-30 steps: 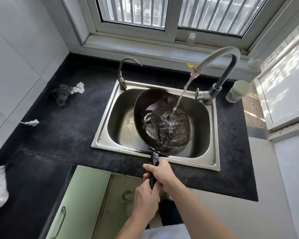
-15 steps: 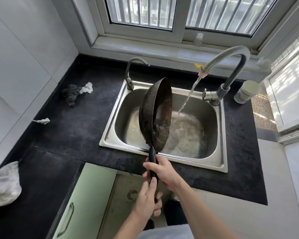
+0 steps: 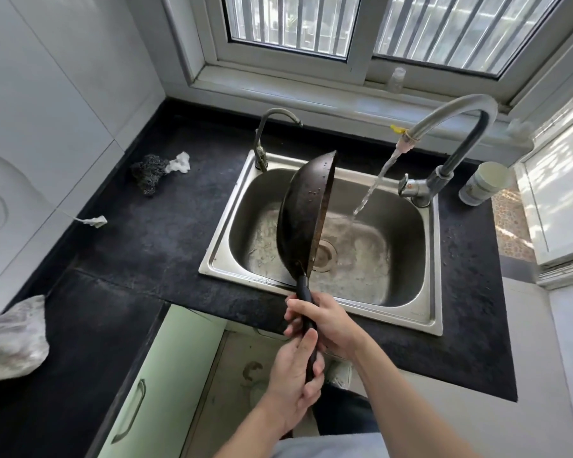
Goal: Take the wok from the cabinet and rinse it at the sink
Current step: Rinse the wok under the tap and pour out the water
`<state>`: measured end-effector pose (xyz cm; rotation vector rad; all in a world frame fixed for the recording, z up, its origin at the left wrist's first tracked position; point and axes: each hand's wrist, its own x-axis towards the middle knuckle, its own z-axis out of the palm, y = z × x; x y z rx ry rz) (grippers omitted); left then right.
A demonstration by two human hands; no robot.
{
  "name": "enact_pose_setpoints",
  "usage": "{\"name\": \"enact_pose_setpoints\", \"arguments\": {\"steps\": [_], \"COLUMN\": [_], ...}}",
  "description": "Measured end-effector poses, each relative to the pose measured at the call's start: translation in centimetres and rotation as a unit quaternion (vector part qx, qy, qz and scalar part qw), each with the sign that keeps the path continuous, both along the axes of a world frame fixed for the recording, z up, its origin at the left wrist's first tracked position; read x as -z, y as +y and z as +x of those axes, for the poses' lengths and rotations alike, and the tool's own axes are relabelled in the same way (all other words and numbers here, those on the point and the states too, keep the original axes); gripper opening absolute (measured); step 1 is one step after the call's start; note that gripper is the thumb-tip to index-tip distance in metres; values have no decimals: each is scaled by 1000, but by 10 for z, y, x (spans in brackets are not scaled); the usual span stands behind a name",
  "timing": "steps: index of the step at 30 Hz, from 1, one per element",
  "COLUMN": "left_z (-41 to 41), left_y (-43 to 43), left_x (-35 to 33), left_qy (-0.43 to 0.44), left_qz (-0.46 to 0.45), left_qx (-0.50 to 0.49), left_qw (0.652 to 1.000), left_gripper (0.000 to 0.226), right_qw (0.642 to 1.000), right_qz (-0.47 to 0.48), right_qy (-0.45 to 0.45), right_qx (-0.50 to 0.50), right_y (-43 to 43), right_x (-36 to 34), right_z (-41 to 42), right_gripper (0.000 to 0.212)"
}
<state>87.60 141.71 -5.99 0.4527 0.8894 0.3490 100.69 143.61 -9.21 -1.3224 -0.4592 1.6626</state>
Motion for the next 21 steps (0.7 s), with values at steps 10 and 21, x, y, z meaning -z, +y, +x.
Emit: {"name": "enact_pose_setpoints", "arguments": {"steps": [10,21], "left_z": [-2,-8], "left_y": [12,11], "left_x": [-4,-3], "left_qy": [155,223], "left_qz": [167,172], "left_qx": [82,151], "left_qw": [970,948], "left_gripper": [36,35], "right_qw": [994,996], "right_qz": [-16,10], "right_qy": [-101,-53], "right_qx": [35,76], "right_y": [9,-11], "right_x": [-14,4], "right_z": [-3,-12], "right_gripper": [25,11]}}
